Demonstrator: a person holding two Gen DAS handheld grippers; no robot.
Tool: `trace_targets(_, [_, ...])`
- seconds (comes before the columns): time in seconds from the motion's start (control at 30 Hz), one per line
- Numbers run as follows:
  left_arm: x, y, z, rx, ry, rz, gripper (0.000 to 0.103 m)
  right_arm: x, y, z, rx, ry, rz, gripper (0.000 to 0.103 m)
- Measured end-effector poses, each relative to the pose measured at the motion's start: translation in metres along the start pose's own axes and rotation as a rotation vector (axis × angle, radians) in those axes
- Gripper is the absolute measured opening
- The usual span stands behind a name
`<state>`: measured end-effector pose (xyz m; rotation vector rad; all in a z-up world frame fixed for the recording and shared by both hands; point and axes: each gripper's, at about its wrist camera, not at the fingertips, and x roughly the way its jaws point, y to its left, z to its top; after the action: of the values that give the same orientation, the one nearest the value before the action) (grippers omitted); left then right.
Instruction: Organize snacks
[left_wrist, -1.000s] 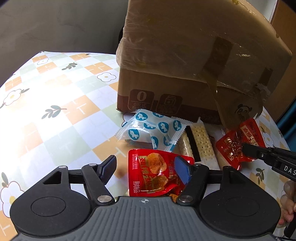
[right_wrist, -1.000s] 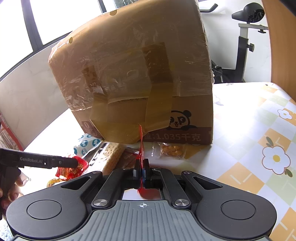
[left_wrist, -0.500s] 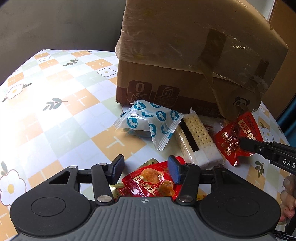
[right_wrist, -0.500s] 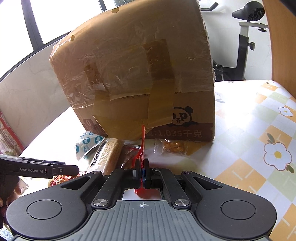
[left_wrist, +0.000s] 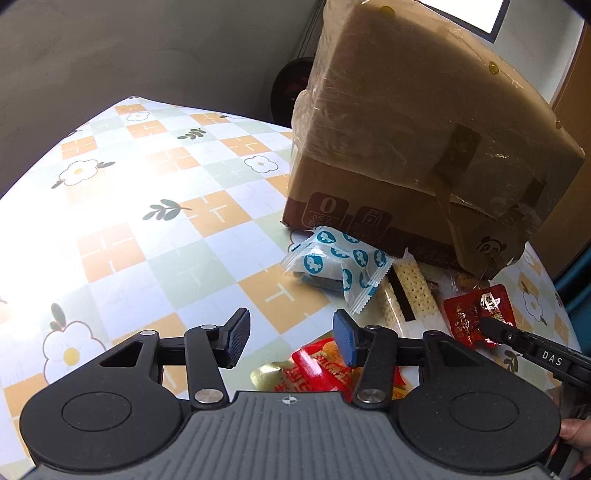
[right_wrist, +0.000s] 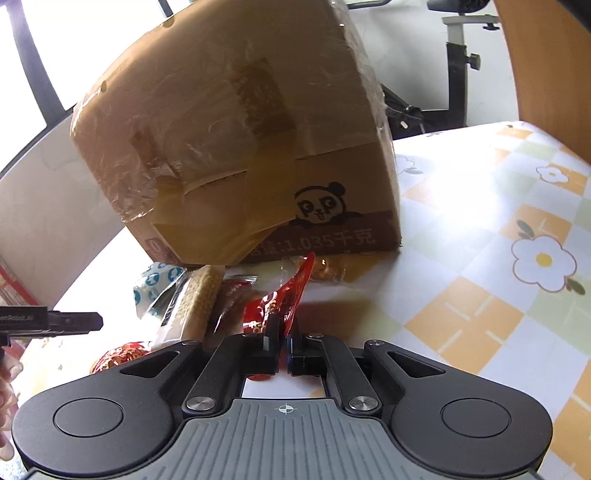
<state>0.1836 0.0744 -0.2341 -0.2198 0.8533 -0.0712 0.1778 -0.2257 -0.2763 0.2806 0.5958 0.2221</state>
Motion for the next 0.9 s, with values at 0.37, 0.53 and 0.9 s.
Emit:
trace_targets(0.37, [-0.012,-0.009,-0.023,0.056,0.089,-0.038,0.052,-0.004,-0.002,-0.001,0.005,-0.012,0.012,0.004])
trace_targets(0.53, [0.001,-0.012,-0.029,0.073,0.157,-0.039,0.052,-0.003,-0.003,0.000,0.013,-0.014,0.016,0.004])
trace_targets(0.9, [0.029,-0.027,-0.016,0.196,0.088,0.057,0.066,-0.003,-0.005,0.000,0.030,-0.018,0.026,0.004])
